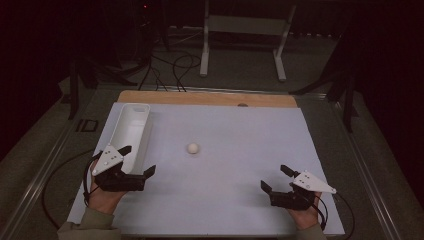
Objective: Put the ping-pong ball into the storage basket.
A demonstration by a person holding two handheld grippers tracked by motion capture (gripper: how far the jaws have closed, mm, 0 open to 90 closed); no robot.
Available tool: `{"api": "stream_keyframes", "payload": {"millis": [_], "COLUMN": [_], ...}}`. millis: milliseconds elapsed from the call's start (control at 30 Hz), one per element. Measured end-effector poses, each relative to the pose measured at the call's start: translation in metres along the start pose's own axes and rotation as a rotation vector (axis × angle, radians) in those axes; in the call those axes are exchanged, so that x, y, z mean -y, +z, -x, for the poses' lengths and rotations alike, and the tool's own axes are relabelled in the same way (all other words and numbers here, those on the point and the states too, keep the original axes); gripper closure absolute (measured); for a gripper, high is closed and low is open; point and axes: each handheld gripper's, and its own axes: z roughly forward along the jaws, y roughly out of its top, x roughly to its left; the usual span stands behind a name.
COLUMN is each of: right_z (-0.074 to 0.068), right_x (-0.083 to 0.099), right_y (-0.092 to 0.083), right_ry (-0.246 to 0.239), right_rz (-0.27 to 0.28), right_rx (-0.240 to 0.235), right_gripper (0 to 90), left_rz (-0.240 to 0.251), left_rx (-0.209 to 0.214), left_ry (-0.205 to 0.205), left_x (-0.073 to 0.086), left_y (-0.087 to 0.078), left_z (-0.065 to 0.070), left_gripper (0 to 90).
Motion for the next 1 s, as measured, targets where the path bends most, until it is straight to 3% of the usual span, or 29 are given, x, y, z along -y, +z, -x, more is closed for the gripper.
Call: {"api": "stream_keyframes", "payload": {"millis": [367, 1000], "right_z": [0.002, 0.002], "right_x": [0.000, 0.000], "right_y": [0.000, 0.002], "right_ry": [-0.007, -0.007], "right_rz": [0.014, 0.002], "right_rx": [0.018, 0.029], "right_gripper": [7.6, 7.7], "left_rz": [0.018, -0.027], "left_rx": [0.014, 0.047], "left_ry": [-0.007, 0.041], "left_x": [-0.012, -0.031], "left_y": [0.015, 0.044], "left_z": [-0.003, 0.005], "left_gripper": [0.0, 0.0]}}
